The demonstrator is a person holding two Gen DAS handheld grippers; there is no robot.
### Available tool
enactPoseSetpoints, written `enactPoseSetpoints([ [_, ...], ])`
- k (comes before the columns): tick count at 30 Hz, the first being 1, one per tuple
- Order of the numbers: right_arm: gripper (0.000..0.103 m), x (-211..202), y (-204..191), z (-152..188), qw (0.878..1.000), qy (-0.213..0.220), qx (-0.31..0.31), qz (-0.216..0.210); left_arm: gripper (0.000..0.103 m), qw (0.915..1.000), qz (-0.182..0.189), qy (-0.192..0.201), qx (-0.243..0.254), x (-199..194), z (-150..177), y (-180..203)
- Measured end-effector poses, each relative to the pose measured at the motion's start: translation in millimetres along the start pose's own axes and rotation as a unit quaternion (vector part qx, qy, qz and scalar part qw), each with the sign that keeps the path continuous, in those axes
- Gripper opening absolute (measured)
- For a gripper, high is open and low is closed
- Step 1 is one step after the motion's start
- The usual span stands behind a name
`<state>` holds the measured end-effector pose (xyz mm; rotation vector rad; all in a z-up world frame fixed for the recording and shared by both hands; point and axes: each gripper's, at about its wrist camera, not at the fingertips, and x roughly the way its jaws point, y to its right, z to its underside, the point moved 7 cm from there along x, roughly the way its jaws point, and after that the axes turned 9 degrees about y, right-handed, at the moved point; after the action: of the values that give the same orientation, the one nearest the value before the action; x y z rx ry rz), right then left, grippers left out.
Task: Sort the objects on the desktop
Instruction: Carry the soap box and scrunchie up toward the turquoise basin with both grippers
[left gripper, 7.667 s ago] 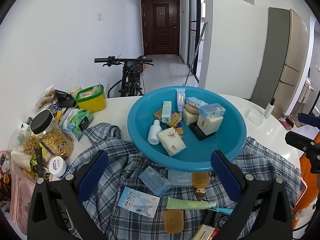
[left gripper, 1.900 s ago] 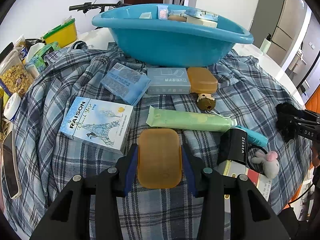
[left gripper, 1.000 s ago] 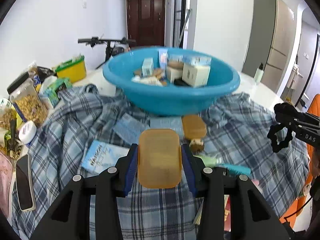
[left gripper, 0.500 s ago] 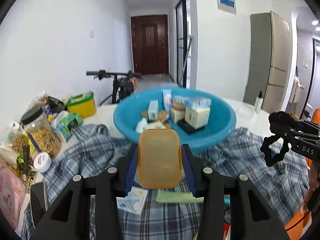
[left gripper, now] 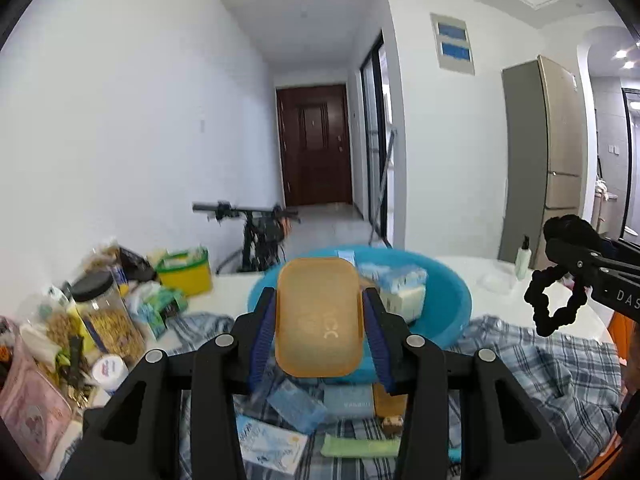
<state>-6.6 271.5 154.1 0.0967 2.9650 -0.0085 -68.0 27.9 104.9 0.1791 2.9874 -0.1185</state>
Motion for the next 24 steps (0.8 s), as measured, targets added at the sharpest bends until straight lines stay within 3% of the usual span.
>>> enactPoseSetpoints([
  [8,0.048,-14.2,-6.6,-22.8,0.999,0.049,-0.006,0.006,0.045,0.9984,0.0,0.053,-0.018,-18.8,-32.8,-2.9],
  [24,0.048,-42.5,-17.1,-46.9,0.995,0.096,-0.008,-0.002,0.045,0.9957,0.0,0.089,-0.024,-51.6,-57.2,-5.7],
])
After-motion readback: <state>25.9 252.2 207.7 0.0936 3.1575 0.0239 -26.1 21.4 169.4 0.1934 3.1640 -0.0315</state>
